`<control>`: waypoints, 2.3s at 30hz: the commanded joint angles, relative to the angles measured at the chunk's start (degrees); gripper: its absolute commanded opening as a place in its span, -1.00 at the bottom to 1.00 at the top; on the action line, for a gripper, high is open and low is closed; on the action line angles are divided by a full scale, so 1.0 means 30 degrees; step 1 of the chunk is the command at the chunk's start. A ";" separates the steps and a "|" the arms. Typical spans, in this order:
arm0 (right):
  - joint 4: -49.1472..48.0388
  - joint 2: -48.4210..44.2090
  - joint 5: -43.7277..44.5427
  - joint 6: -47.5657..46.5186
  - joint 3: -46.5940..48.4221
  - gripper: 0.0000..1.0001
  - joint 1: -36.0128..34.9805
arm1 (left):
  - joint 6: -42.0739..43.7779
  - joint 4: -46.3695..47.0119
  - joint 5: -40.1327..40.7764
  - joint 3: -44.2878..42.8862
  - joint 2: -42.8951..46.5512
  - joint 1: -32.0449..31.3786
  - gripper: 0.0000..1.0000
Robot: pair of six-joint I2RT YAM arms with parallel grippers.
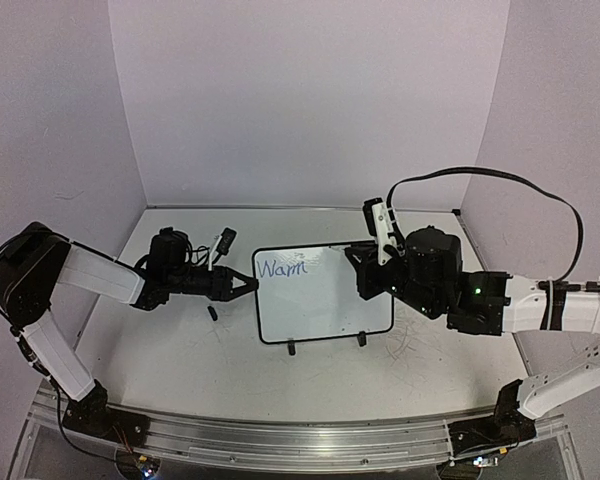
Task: Write a sentence on the whiteboard
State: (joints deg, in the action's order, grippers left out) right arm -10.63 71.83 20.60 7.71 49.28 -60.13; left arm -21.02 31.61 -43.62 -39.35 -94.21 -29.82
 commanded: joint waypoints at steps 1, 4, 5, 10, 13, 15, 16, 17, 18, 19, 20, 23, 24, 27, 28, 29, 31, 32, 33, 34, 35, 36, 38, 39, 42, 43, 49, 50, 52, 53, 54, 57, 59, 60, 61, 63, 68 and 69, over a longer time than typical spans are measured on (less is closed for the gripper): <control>-0.0220 0.0164 -0.0243 0.0367 0.0156 -1.00 0.0308 | 0.0499 0.0823 -0.0655 -0.0824 -0.0132 0.0097 -0.28; -0.0349 0.0234 -0.0606 0.0554 0.0100 -1.00 0.0510 | 0.0458 0.0829 -0.1018 -0.1011 -0.0335 0.0097 -0.29; -0.0358 0.0245 -0.0713 0.0591 0.0064 -1.00 0.0577 | 0.0416 0.0821 -0.1184 -0.1069 -0.0408 0.0066 -0.27; -0.0329 0.0528 -0.1694 0.0441 -0.0022 -1.00 0.0694 | 0.0440 0.0850 -0.1425 -0.0928 -0.0361 -0.0268 -0.23; -0.0066 0.0981 -0.1975 0.0489 0.0150 -1.00 0.0686 | 0.0501 0.0859 -0.1354 -0.1014 -0.0549 -0.0492 -0.35; -0.0141 0.0949 -0.1700 0.0589 0.0044 -1.00 0.0689 | 0.0524 0.0866 -0.1307 -0.1148 -0.0643 -0.0579 -0.44; -0.0198 0.0945 -0.1642 0.0594 0.0001 -1.00 0.0692 | 0.0558 0.0867 -0.1241 -0.1207 -0.0686 -0.0643 -0.47; -0.0229 0.0996 -0.1593 0.0610 -0.0007 -1.00 0.0696 | 0.0598 0.0875 -0.1175 -0.1280 -0.0730 -0.0727 -0.49; -0.0235 0.1123 -0.1521 0.0680 0.0005 -1.00 0.0705 | 0.0646 0.0884 -0.1113 -0.1346 -0.0773 -0.0827 -0.53; -0.0236 0.1255 -0.1480 0.0802 -0.0003 -1.00 0.0719 | 0.0668 0.0881 -0.1057 -0.1376 -0.0837 -0.0890 -0.58; -0.0233 0.1383 -0.1459 0.0915 -0.0014 -1.00 0.0739 | 0.0684 0.0879 -0.1025 -0.1404 -0.0908 -0.0924 -0.63; -0.0237 0.1722 -0.1404 0.1290 0.0008 -1.00 0.0885 | 0.0804 0.0871 -0.0895 -0.1456 -0.1026 -0.0929 -0.76; -0.0276 0.1786 -0.1375 0.1376 0.0010 -1.00 0.0921 | 0.0871 0.0882 -0.0819 -0.1437 -0.1027 -0.0953 -0.80; -0.0455 0.1836 -0.1206 0.1521 0.0001 -1.00 0.0938 | 0.1217 0.0855 -0.0423 -0.1337 -0.0928 -0.1057 -0.85; -0.0494 0.1824 -0.1174 0.1530 -0.0028 -1.00 0.0953 | 0.1335 0.0856 -0.0287 -0.1288 -0.0884 -0.1091 -0.87; -0.0529 0.1800 -0.1105 0.1549 -0.0057 -1.00 0.0953 | 0.1443 0.0851 -0.0163 -0.1255 -0.0861 -0.1127 -0.88; -0.0654 0.1707 -0.0852 0.1501 -0.0170 -1.00 0.0955 | 0.1666 0.0857 0.0062 -0.1196 -0.0873 -0.1207 -0.90; -0.0748 0.1644 -0.0776 0.1480 -0.0242 -1.00 0.0955 | 0.1737 0.0852 0.0095 -0.1175 -0.0916 -0.1240 -0.91; -0.0876 0.1573 -0.0723 0.1472 -0.0320 -1.00 0.0956 | 0.1785 0.0846 0.0094 -0.1163 -0.0981 -0.1263 -0.92; -0.1025 0.1562 -0.0742 0.1454 -0.0359 -1.00 0.0961 | 0.1812 0.0857 0.0072 -0.1177 -0.1033 -0.1260 -0.93; -0.1078 0.1649 -0.0764 0.1468 -0.0306 -1.00 0.0971 | 0.1834 0.0836 0.0055 -0.1179 -0.1115 -0.1292 -0.94; -0.1084 0.1830 -0.0716 0.1507 -0.0151 -1.00 0.0950 | 0.1866 0.0838 0.0066 -0.1192 -0.1158 -0.1282 -0.95; -0.0986 0.2186 -0.0552 0.1707 0.0056 -1.00 0.0951 | 0.1908 0.0845 0.0073 -0.1191 -0.1198 -0.1275 -0.96; -0.0970 0.2264 -0.0402 0.1843 0.0082 -1.00 0.0968 | 0.1924 0.0854 0.0095 -0.1176 -0.1175 -0.1286 -0.97; -0.1044 0.2253 0.0050 0.2022 0.0098 -1.00 0.0967 | 0.1969 0.0857 0.0097 -0.1134 -0.1069 -0.1291 -1.00; -0.1131 0.2271 0.0050 0.2030 0.0103 -1.00 0.0992 | 0.1983 0.0858 0.0098 -0.1118 -0.1057 -0.1281 -1.00; -0.1313 0.2610 0.0194 0.2199 0.0199 -1.00 0.1108 | 0.1986 0.0848 0.0008 -0.1102 -0.1059 -0.1281 -1.00; -0.1345 0.2660 0.0129 0.2197 0.0246 -1.00 0.1119 | 0.1970 0.0849 0.0002 -0.1088 -0.1046 -0.1280 -1.00; -0.1372 0.2836 0.0114 0.2193 0.0395 -1.00 0.1141 | 0.1967 0.0854 -0.0005 -0.1114 -0.1038 -0.1290 -1.00; -0.1418 0.2891 0.0171 0.2202 0.0436 -1.00 0.1143 | 0.1967 0.0858 -0.0031 -0.1136 -0.1057 -0.1280 -1.00; -0.1481 0.2916 0.0295 0.2211 0.0435 -1.00 0.1146 | 0.1967 0.0854 -0.0046 -0.1144 -0.1072 -0.1287 -1.00; -0.1582 0.2960 0.0509 0.2261 0.0442 -1.00 0.1198 | 0.1967 0.0829 -0.0092 -0.1179 -0.1063 -0.1282 -1.00; -0.1584 0.3049 0.0539 0.2269 0.0478 -1.00 0.1232 | 0.1967 0.0823 -0.0118 -0.1168 -0.1040 -0.1283 -1.00; -0.1589 0.3047 0.0575 0.2295 0.0472 -1.00 0.1222 | 0.1967 0.0824 -0.0132 -0.1164 -0.1030 -0.1284 -1.00; -0.1607 0.3041 0.0602 0.2321 0.0451 -1.00 0.1214 | 0.1967 0.0815 -0.0137 -0.1168 -0.1026 -0.1294 -1.00; -0.1689 0.2987 0.0662 0.2323 0.0422 -1.00 0.1221 | 0.1967 0.0828 -0.0165 -0.1136 -0.1002 -0.1287 -1.00; -0.1818 0.3102 0.0729 0.2269 0.0465 -1.00 0.1243 | 0.1984 0.0787 -0.0224 -0.1171 -0.1003 -0.1283 -1.00; -0.1818 0.3168 0.0708 0.2265 0.0507 -1.00 0.1252 | 0.1992 0.0792 -0.0235 -0.1176 -0.0999 -0.1280 -1.00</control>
State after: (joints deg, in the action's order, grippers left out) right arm -13.69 80.58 21.40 13.89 48.64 -56.64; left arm -16.19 34.09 -46.57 -41.74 -96.90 -33.61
